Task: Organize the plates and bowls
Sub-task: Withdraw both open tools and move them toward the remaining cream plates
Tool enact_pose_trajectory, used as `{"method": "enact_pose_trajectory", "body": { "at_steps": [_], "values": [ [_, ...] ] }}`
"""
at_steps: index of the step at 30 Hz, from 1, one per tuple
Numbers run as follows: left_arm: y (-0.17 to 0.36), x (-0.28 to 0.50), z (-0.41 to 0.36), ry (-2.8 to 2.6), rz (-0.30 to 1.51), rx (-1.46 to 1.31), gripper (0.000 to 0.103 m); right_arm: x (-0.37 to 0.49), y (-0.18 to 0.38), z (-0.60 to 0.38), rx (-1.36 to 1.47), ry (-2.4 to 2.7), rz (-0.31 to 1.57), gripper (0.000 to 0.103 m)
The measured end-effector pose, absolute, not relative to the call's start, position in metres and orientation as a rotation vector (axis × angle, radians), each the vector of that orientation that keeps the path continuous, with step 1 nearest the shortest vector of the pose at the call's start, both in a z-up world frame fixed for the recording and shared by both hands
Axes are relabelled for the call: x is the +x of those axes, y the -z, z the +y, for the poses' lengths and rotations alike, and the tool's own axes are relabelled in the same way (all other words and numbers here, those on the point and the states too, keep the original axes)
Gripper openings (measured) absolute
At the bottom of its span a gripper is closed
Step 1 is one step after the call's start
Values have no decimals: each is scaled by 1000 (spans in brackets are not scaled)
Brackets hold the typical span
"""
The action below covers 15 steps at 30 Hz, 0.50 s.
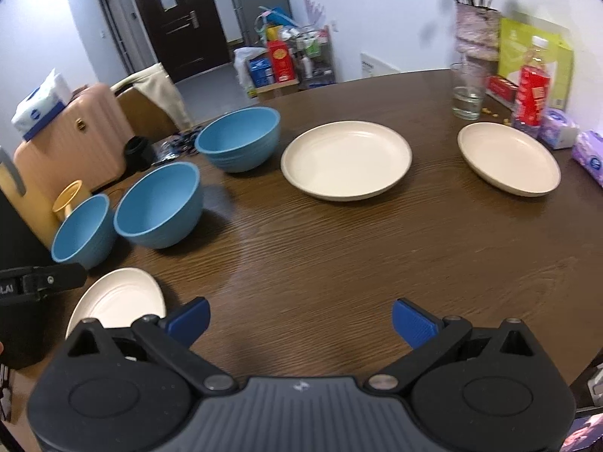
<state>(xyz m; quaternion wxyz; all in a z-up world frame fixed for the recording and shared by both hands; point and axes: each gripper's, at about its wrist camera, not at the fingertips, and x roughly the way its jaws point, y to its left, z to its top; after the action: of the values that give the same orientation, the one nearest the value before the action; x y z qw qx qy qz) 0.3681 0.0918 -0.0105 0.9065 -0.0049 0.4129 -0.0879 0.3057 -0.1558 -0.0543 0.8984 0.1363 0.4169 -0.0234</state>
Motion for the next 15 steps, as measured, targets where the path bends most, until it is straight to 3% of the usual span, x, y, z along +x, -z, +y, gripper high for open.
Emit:
{"method": "enact_pose_trajectory", "body": {
  "at_steps": [15],
  "values": [
    [3,393,20,207,834,29,103,325,58,-226,313,100,847,103]
  ]
}}
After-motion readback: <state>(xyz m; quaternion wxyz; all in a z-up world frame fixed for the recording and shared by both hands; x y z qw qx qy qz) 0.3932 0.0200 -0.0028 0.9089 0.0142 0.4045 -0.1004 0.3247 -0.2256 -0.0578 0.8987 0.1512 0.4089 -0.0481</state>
